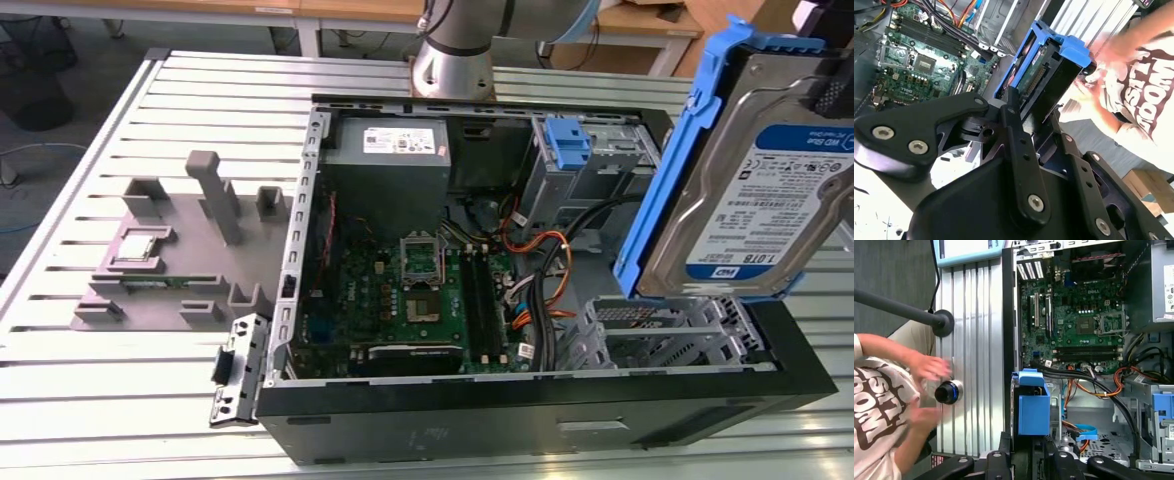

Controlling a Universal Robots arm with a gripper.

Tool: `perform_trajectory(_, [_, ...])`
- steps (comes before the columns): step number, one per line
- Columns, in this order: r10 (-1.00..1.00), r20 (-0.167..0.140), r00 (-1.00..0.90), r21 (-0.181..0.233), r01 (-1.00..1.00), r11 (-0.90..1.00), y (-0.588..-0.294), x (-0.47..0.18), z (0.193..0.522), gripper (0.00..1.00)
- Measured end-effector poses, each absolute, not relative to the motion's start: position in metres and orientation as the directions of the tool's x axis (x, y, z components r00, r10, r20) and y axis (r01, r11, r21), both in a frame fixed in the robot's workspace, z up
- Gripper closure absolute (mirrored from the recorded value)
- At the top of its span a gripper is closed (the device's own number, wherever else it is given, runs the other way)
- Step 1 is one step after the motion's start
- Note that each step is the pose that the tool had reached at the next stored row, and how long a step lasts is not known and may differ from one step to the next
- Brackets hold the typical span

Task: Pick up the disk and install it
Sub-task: 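Pick up the disk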

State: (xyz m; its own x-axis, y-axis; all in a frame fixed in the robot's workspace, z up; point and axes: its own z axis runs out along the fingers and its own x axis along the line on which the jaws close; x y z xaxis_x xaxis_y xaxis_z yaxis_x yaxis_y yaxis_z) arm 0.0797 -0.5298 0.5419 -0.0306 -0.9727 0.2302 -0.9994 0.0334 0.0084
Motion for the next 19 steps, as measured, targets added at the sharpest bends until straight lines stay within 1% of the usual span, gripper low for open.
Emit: perform_trajectory(19, [-0.978,0.208,-0.031,0.009,-0.999,0.033,-0.5298,0.0797,0.5419,0.65])
